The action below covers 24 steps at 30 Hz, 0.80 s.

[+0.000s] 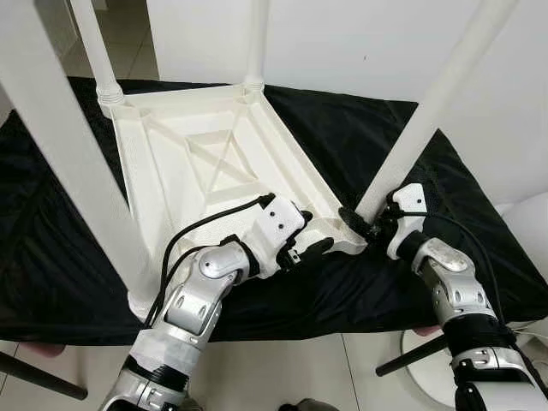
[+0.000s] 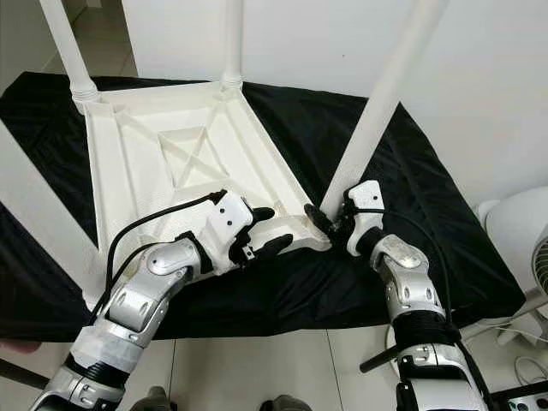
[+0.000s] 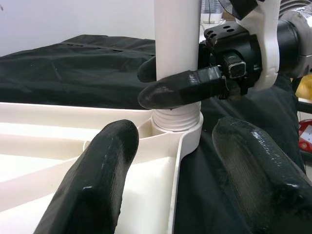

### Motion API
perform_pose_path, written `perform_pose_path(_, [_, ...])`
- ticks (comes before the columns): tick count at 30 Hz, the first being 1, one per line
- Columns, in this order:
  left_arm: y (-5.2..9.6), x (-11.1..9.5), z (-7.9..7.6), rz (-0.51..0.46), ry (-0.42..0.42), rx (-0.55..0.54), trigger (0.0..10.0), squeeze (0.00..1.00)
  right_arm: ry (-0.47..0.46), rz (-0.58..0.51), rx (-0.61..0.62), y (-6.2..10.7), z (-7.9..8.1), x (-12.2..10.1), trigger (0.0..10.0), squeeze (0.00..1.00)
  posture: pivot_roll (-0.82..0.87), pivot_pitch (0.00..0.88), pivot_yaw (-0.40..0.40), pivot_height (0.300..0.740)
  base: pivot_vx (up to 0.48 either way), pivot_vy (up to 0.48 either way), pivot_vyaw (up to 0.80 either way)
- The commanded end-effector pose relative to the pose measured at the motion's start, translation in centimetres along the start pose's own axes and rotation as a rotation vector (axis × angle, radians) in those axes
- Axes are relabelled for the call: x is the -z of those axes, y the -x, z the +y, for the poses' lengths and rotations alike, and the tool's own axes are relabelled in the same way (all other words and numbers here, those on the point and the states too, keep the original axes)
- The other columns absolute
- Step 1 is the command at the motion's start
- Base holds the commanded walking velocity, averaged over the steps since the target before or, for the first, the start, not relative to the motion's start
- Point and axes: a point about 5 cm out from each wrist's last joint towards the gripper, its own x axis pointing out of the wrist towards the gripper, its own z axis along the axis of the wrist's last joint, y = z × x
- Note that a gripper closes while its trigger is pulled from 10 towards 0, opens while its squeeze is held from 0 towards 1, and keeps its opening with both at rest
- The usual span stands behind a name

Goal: Building children table

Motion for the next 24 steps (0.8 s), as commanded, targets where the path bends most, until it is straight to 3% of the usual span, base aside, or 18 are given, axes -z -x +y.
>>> perform_pose_path(1, [-0.2, 0.0, 0.2, 0.004, -0.009, -0.071, 10.0, 0.00, -0.021, 0.052, -0.032, 0.4, 0.5, 1.4, 0.0, 0.00, 0.07, 0.000, -0.095, 0.740, 0.000, 0.000, 0.00])
perform_pose_path(3, [-0.2, 0.0, 0.2, 0.002, -0.008, -0.066, 10.0, 0.00, -0.021, 0.049, -0.018, 0.6, 0.4, 1.5, 0.0, 0.00, 0.07, 0.000, -0.095, 0.740, 0.000, 0.000, 0.00])
perform_pose_path(4, [-0.3, 0.0, 0.2, 0.002, -0.008, -0.063, 10.0, 0.00, -0.026, 0.053, -0.002, 0.8, 0.2, 1.7, 10.0, 0.00, 0.06, 0.000, -0.088, 0.740, 0.000, 0.000, 0.00])
perform_pose_path(14, [-0.6, 0.0, 0.2, 0.000, -0.005, -0.053, 10.0, 0.00, -0.016, 0.074, 0.311, 2.1, -1.4, 1.6, 10.0, 0.00, 0.04, 0.004, -0.078, 0.740, 0.000, 0.000, 0.00])
perform_pose_path(18, [-0.6, 0.0, 0.3, 0.000, -0.002, -0.053, 10.0, 0.00, -0.061, 0.054, 0.459, 2.2, -1.0, 1.3, 10.0, 0.00, 0.03, 0.009, -0.079, 0.740, 0.000, 0.000, 0.00])
perform_pose_path(20, [-0.6, 0.0, 0.3, 0.000, -0.002, -0.053, 10.0, 0.00, -0.061, 0.054, 0.459, 2.2, -1.0, 1.3, 10.0, 0.00, 0.03, 0.009, -0.079, 0.740, 0.000, 0.000, 0.00])
perform_pose_path(24, [-0.6, 0.1, 0.3, 0.004, -0.002, -0.057, 10.0, 0.00, -0.113, 0.081, 0.689, 1.7, 0.4, 1.2, 10.0, 0.00, 0.04, 0.010, -0.079, 0.740, 0.000, 0.000, 0.00])
